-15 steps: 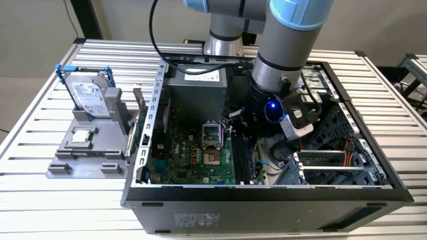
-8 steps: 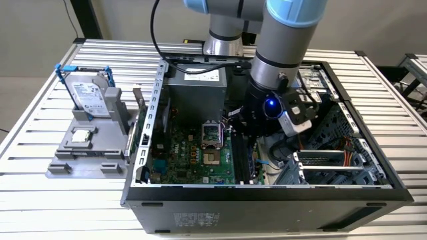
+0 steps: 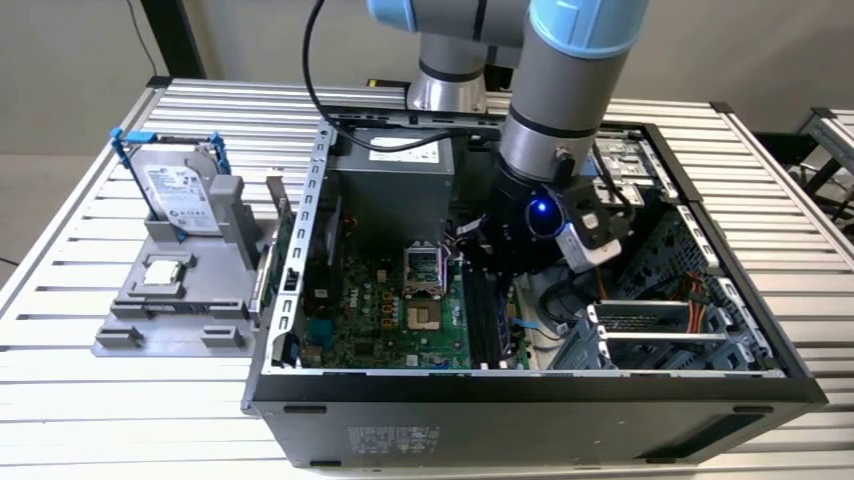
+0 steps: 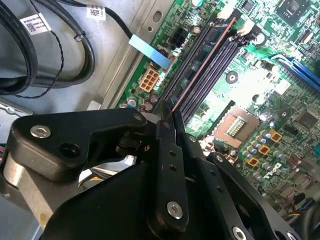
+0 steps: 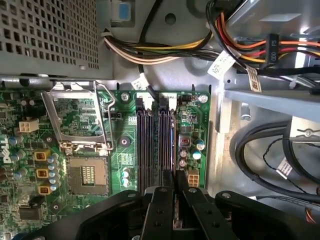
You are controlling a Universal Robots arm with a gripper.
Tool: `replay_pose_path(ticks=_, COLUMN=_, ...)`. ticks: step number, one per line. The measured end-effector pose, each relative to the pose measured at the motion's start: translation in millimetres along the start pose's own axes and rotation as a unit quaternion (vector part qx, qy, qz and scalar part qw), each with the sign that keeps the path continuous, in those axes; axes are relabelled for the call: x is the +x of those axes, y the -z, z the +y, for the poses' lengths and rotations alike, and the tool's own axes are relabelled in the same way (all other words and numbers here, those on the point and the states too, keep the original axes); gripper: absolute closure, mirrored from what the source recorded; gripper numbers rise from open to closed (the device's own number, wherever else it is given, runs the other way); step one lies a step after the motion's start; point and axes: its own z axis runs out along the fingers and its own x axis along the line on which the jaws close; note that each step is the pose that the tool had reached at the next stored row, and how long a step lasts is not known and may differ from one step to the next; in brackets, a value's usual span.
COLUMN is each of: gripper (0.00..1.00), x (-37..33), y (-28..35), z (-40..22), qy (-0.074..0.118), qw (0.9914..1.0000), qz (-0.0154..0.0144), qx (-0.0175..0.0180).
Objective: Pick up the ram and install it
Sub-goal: 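Insert the ram into the slot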
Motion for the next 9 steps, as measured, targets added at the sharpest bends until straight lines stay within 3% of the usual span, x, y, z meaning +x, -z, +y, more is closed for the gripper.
replay_pose_path(ticks=9, gripper=1.00, x=-0.3, y=-2.7, z=0.9, qy=0.000, qw=1.00000, qz=0.0000, qx=0.0024)
